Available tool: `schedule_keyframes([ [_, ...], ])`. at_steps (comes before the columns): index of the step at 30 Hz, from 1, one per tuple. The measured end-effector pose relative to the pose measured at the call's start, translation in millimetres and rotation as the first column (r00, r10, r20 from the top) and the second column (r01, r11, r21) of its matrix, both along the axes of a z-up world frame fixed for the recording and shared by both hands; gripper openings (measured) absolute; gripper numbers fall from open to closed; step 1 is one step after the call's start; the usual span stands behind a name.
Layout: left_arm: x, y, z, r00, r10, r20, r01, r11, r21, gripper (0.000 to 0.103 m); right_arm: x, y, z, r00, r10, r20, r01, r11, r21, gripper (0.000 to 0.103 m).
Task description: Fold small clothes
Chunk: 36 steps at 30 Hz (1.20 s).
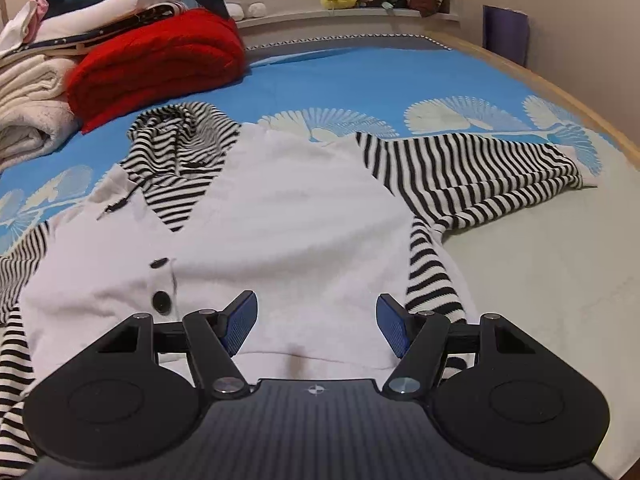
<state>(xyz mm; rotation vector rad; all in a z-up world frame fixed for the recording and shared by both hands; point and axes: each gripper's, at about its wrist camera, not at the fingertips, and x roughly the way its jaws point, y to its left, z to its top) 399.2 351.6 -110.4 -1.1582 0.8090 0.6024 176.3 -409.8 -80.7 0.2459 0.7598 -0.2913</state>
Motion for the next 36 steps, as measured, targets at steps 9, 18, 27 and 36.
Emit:
schedule_keyframes([
  [9, 10.2, -5.3, -2.5, 1.0, -0.015, 0.004, 0.015, 0.999, 0.047, 0.037, 6.1, -0.8, -5.4, 1.0, 0.001, -0.023, 0.0, 1.0, 0.026, 0.068],
  [18, 18.8, -57.1, 67.1, 0.991, -0.085, 0.104, 0.063, 0.977, 0.204, 0.003, 4.4, -4.5, 0.8, 0.999, -0.031, -0.007, 0.031, 0.999, 0.023, 0.068],
  [27, 71.7, -369.2, 179.5, 0.692, -0.658, 0.297, 0.546, 0.747, 0.38, 0.003, -2.0, -15.1, 23.7, 0.993, -0.078, 0.087, 0.073, 0.995, 0.064, 0.068],
  [36, 28.7, -574.6, 74.9, 0.319, -0.938, 0.139, 0.917, 0.342, 0.206, 0.085, -9.6, -48.9, 26.0, 0.981, -0.175, 0.085, 0.159, 0.973, 0.167, 0.068],
])
